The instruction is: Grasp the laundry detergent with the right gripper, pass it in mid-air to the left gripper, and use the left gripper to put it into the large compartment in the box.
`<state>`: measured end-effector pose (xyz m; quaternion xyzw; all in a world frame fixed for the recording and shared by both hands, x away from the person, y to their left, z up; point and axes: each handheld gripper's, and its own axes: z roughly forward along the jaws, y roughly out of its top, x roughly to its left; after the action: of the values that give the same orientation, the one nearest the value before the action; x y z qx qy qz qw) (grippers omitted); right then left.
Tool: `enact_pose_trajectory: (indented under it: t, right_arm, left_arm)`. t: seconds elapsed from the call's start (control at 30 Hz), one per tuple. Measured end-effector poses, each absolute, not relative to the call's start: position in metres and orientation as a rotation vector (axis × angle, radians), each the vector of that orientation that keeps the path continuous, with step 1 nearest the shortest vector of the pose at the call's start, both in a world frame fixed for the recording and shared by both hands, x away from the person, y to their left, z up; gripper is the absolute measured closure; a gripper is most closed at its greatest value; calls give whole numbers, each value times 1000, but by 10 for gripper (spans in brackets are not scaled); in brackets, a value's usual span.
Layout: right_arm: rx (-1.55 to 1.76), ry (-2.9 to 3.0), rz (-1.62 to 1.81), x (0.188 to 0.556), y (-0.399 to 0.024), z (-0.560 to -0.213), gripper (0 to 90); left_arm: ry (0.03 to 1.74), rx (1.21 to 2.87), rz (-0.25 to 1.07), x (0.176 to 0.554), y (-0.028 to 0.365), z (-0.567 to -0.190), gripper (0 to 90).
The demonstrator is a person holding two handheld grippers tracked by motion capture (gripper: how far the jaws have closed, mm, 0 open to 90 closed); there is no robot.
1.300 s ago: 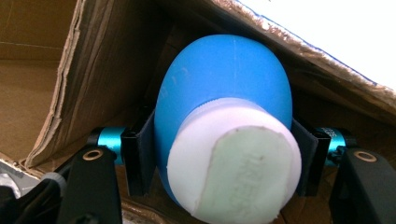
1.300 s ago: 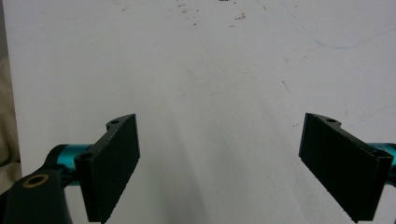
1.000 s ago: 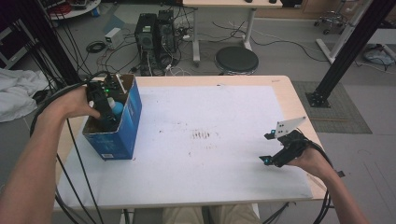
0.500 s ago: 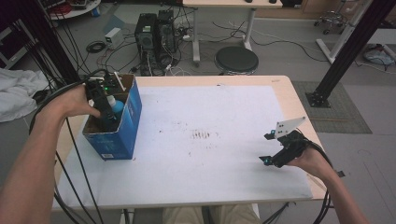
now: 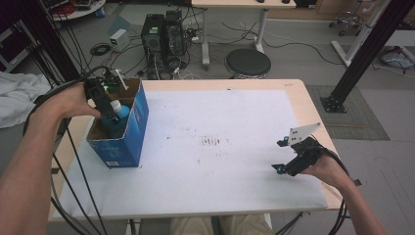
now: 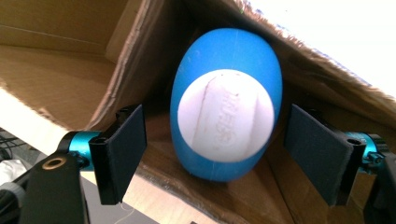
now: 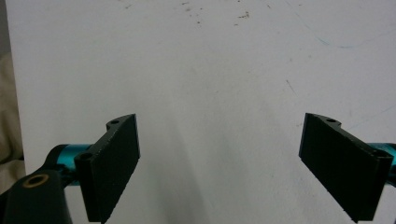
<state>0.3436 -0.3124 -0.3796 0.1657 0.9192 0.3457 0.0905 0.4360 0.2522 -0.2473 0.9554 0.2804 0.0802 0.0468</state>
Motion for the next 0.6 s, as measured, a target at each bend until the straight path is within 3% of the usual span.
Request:
enact_pose_trajectory:
  t: [0.3, 0.6]
  right_arm:
    - [492, 2729, 1029, 344, -313, -378, 116]
    - [486, 2729, 1027, 345, -309, -376, 116]
  left_arm:
    - [810, 2903, 318, 430, 244, -217, 205]
    - [650, 2933, 368, 419, 199, -190, 206]
